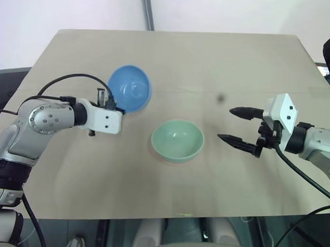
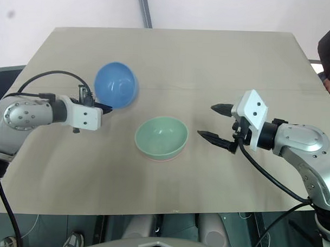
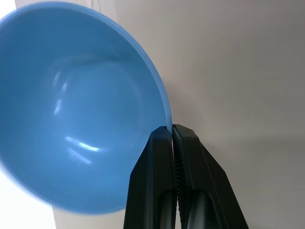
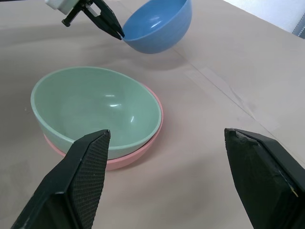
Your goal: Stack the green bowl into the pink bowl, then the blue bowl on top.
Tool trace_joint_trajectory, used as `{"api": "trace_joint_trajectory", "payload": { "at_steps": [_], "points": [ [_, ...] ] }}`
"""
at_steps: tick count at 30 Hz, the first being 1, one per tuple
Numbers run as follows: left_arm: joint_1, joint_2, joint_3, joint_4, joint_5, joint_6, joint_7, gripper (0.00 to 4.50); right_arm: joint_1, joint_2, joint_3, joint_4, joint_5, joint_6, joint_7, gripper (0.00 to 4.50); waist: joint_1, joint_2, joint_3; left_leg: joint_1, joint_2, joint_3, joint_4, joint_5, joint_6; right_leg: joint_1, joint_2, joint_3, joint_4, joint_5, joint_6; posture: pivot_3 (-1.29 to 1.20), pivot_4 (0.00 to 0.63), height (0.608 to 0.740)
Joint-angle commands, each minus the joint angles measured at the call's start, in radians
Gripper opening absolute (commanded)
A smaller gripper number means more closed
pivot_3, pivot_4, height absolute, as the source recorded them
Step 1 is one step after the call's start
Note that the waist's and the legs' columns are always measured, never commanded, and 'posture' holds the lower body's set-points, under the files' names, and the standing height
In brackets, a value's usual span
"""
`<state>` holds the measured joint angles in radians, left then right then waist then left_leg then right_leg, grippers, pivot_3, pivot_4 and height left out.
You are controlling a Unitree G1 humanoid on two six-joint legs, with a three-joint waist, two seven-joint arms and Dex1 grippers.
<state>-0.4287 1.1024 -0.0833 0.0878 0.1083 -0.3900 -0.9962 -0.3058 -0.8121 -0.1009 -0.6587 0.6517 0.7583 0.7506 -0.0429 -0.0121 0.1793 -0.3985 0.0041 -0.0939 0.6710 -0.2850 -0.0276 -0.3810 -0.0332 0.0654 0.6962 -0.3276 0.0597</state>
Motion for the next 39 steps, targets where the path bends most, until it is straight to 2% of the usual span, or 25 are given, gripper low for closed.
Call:
{"api": "trace_joint_trajectory", "payload": {
  "at_steps": [1, 4, 7, 10, 14, 20, 29, 34, 39],
  "points": [
    [-0.044, 0.03, 0.054, 0.007, -0.218, -0.172, -0.151, 0.02, -0.003, -0.011, -0.041, -0.023, 0.0, -0.031, 0.001, 4.17, 0.0, 0.0, 0.0, 0.0, 0.0, 0.0, 0.0, 0.0, 0.0, 0.0, 0.0, 0.0, 0.0, 0.0, 0.0, 0.0, 0.15, 0.74],
    [-0.123, 0.015, 0.023, 0.088, -0.385, -0.329, -0.349, 0.02, 0.0, -0.017, -0.045, -0.018, -0.001, -0.039, 0.008, 4.17, 0.001, 0.0, 0.0, 0.0, 0.0, 0.0, 0.001, 0.0, 0.0, 0.0, 0.0, 0.0, 0.0, 0.0, 0.0, 0.0, 0.15, 0.74],
    [-0.226, -0.024, -0.016, 0.169, -0.496, -0.404, -0.535, 0.02, 0.008, -0.026, -0.054, -0.02, 0.002, -0.045, 0.012, 4.17, 0.001, 0.0, 0.0, 0.0, 0.0, 0.0, 0.002, 0.0, 0.0, 0.001, 0.0, -0.001, 0.001, 0.0, 0.0, 0.0, 0.15, 0.74],
    [-0.345, -0.043, -0.119, 0.243, -0.558, -0.451, -0.617, 0.02, 0.019, -0.031, -0.061, -0.021, -0.002, -0.048, 0.012, 4.17, 0.001, 0.0, 0.0, 0.0, -0.001, -0.001, 0.003, 0.0, 0.0, 0.002, 0.0, -0.001, 0.001, 0.0, 0.0, 0.0, 0.15, 0.74],
    [-0.477, -0.055, -0.315, 0.28, -0.604, -0.507, -0.618, 0.02, 0.039, -0.036, -0.077, -0.04, 0.001, -0.043, -0.002, 4.17, -0.001, 0.0, 0.0, -0.001, -0.001, -0.002, 0.005, 0.0, 0.0, 0.002, 0.001, -0.002, 0.001, 0.0, 0.0, 0.0, 0.15, 0.74],
    [-0.58, -0.091, -0.484, 0.296, -0.664, -0.532, -0.618, 0.02, 0.067, -0.041, -0.101, -0.077, 0.013, -0.026, -0.027, 4.17, -0.006, 0.0, 0.0, -0.001, -0.001, -0.002, 0.007, 0.0, 0.0, 0.002, 0.002, -0.002, 0.002, 0.0, 0.0, 0.0, 0.15, 0.74],
    [-0.675, -0.005, -0.689, 0.283, -0.792, -0.537, -0.618, 0.02, 0.122, -0.054, -0.134, -0.132, 0.036, -0.009, -0.056, 4.17, -0.017, 0.0, 0.0, -0.001, -0.001, -0.003, 0.01, 0.0, 0.0, 0.003, 0.002, -0.002, 0.003, 0.0, 0.0, 0.0, 0.15, 0.74],
    [-0.742, 0.043, -0.831, 0.319, -0.814, -0.636, -0.618, 0.02, 0.201, -0.088, -0.174, -0.169, 0.018, -0.057, -0.006, 4.17, -0.017, 0.0, 0.0, -0.001, -0.001, -0.004, 0.011, 0.0, 0.0, 0.003, 0.002, -0.002, 0.003, 0.0, 0.0, 0.0, 0.15, 0.74],
    [-0.77, 0.071, -0.922, 0.359, -0.816, -0.711, -0.618, 0.02, 0.306, -0.096, -0.27, -0.182, 0.047, -0.114, 0.066, 4.17, -0.016, 0.0, 0.0, -0.002, -0.001, -0.004, 0.011, 0.0, 0.0, 0.004, 0.002, -0.003, 0.003, 0.0, 0.0, 0.0, 0.15, 0.74]
  ]
}}
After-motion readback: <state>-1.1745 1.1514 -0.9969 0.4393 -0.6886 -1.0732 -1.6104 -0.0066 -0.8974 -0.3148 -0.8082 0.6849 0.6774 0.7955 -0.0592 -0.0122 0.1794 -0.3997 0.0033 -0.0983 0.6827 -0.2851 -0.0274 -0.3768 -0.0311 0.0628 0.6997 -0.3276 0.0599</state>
